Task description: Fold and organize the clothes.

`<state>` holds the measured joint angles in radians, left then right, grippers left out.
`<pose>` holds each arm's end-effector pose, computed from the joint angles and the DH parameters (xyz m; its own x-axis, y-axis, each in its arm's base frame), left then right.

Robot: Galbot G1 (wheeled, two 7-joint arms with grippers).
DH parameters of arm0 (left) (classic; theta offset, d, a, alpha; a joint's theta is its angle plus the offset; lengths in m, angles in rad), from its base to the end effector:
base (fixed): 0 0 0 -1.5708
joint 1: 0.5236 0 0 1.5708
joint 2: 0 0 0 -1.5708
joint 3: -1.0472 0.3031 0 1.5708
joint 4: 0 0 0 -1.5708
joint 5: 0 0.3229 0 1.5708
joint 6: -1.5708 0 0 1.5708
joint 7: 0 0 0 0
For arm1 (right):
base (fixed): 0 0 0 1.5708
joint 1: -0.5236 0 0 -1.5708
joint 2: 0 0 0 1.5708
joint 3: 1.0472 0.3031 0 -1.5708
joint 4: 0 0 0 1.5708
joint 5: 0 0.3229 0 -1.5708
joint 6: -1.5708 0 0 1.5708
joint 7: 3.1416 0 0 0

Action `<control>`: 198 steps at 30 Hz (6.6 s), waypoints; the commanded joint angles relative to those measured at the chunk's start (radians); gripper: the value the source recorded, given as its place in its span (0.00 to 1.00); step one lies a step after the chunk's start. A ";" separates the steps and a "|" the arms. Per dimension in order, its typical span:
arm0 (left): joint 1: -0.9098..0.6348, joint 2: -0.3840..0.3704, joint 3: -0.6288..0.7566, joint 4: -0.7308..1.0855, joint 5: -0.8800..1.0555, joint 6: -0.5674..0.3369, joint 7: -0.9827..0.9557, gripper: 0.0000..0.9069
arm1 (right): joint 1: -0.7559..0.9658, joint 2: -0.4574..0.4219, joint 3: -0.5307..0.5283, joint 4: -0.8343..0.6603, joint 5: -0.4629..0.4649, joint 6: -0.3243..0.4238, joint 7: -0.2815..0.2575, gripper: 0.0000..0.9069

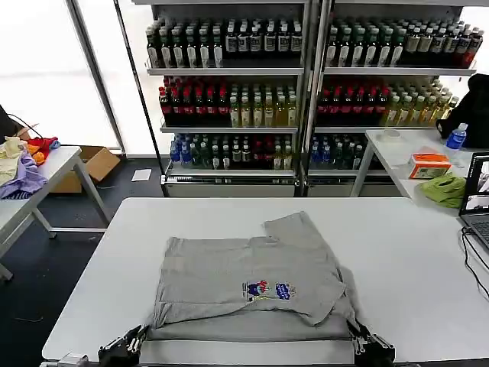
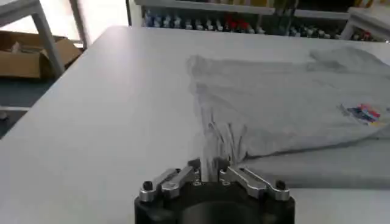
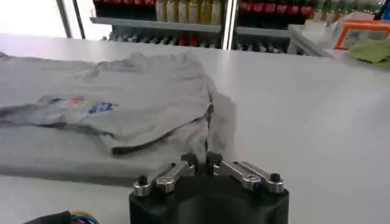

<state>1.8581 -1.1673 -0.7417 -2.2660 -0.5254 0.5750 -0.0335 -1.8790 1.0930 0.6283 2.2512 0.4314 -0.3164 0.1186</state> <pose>0.1178 0.0871 -0.2220 -0.7793 0.0926 0.6198 0.0645 0.9956 -0.0677 0.1114 -0.0693 -0.2362 -0.8793 -0.0868 0.4682 -0.1121 0.9934 -0.0263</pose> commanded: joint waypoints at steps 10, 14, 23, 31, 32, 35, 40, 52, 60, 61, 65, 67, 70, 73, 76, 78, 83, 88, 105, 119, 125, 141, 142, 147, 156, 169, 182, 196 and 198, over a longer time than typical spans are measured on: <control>-0.399 0.281 -0.084 0.211 -0.119 0.003 0.126 1.00 | 0.627 -0.186 0.027 -0.284 0.200 -0.124 -0.174 1.00; -0.619 0.307 0.086 0.362 -0.126 0.003 0.193 1.00 | 0.909 -0.180 -0.142 -0.497 0.160 -0.215 -0.268 1.00; -0.962 0.282 0.393 0.672 -0.056 -0.016 0.251 1.00 | 1.195 -0.034 -0.350 -0.880 0.054 -0.196 -0.346 1.00; -1.042 0.237 0.489 0.797 0.013 -0.022 0.239 1.00 | 1.251 0.072 -0.394 -1.047 -0.005 -0.165 -0.328 1.00; -1.044 0.234 0.492 0.807 0.014 -0.026 0.239 1.00 | 1.258 0.083 -0.396 -1.067 -0.014 -0.157 -0.329 1.00; -1.042 0.219 0.496 0.820 0.019 -0.034 0.238 1.00 | 1.269 0.108 -0.402 -1.087 -0.013 -0.151 -0.333 1.00; -1.034 0.213 0.495 0.831 0.027 -0.037 0.238 1.00 | 1.283 0.135 -0.421 -1.095 -0.033 -0.155 -0.337 1.00; -1.021 0.190 0.505 0.829 0.033 -0.040 0.248 0.81 | 1.282 0.171 -0.436 -1.118 -0.070 -0.152 -0.303 0.00; -1.006 0.185 0.511 0.822 0.030 -0.042 0.254 0.01 | 1.259 0.175 -0.423 -1.096 -0.045 -0.152 -0.293 0.00; -1.006 0.185 0.511 0.821 0.030 -0.047 0.249 0.01 | 1.258 0.171 -0.423 -1.090 -0.038 -0.152 -0.291 0.00; -1.019 0.186 0.510 0.838 0.022 -0.059 0.241 0.01 | 1.250 0.167 -0.420 -1.073 -0.024 -0.152 -0.290 0.00; -1.023 0.186 0.510 0.845 0.021 -0.064 0.238 0.01 | 1.246 0.168 -0.417 -1.067 -0.017 -0.152 -0.287 0.00; -1.023 0.187 0.510 0.842 0.011 -0.075 0.239 0.01 | 1.241 0.166 -0.417 -1.060 -0.014 -0.151 -0.284 0.00; -1.020 0.191 0.510 0.830 0.002 -0.096 0.241 0.01 | 1.236 0.163 -0.414 -1.046 0.008 -0.152 -0.283 0.00; -1.019 0.192 0.510 0.819 -0.027 -0.096 0.240 0.01 | 1.236 0.162 -0.410 -1.033 0.046 -0.153 -0.278 0.00; -1.015 0.191 0.508 0.810 -0.032 -0.102 0.230 0.02 | 1.231 0.161 -0.407 -1.014 0.060 -0.155 -0.271 0.00; -0.981 0.205 0.475 0.737 -0.079 -0.136 0.193 0.01 | 1.195 0.141 -0.390 -0.909 0.137 -0.171 -0.252 0.00; -0.940 0.221 0.428 0.667 -0.143 -0.145 0.160 0.01 | 1.154 0.119 -0.348 -0.833 0.193 -0.176 -0.232 0.00; -0.717 0.269 0.289 0.448 -0.161 -0.166 0.155 0.01 | 0.811 -0.034 -0.175 -0.345 0.357 -0.213 -0.166 0.00; -0.406 0.287 0.180 0.218 -0.112 -0.118 0.123 0.01 | 0.350 -0.055 0.021 -0.081 0.360 -0.222 -0.153 0.00; -0.267 0.257 0.185 0.201 -0.014 -0.138 0.128 0.01 | 0.246 -0.043 0.036 -0.085 0.320 -0.219 -0.153 0.00; -0.215 0.218 0.021 0.121 0.000 -0.102 0.030 1.00 | 0.225 -0.005 0.174 -0.070 0.213 -0.017 -0.230 1.00; -0.213 0.215 0.016 0.114 -0.010 -0.103 0.016 1.00 | 0.226 -0.001 0.184 -0.077 0.202 0.053 -0.245 1.00; -0.193 0.167 0.081 0.092 -0.042 -0.168 -0.118 1.00 | 0.228 0.024 0.220 -0.193 0.173 0.370 -0.359 1.00; -0.239 0.048 0.224 0.172 0.014 -0.267 -0.166 1.00 | 0.202 0.062 0.220 -0.294 0.120 0.470 -0.374 1.00; -0.281 -0.050 0.318 0.288 0.132 -0.302 -0.182 1.00 | 0.184 0.068 0.229 -0.270 0.120 0.442 -0.343 1.00; -0.272 -0.098 0.349 0.292 0.171 -0.372 -0.185 0.01 | 0.182 0.071 0.234 -0.227 0.164 0.408 -0.333 1.00; -0.264 -0.047 0.132 0.227 0.093 -0.366 -0.107 0.01 | 0.191 0.058 0.250 -0.228 0.191 0.396 -0.324 1.00; -0.261 -0.006 0.028 0.242 0.092 -0.361 -0.057 0.01 | 0.194 0.052 0.251 -0.230 0.196 0.393 -0.323 1.00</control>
<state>1.5901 -1.2485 -0.4580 -1.9965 -0.3861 0.2070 -0.1875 -1.6859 1.1525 0.8755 2.0239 0.6168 0.0778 -0.2059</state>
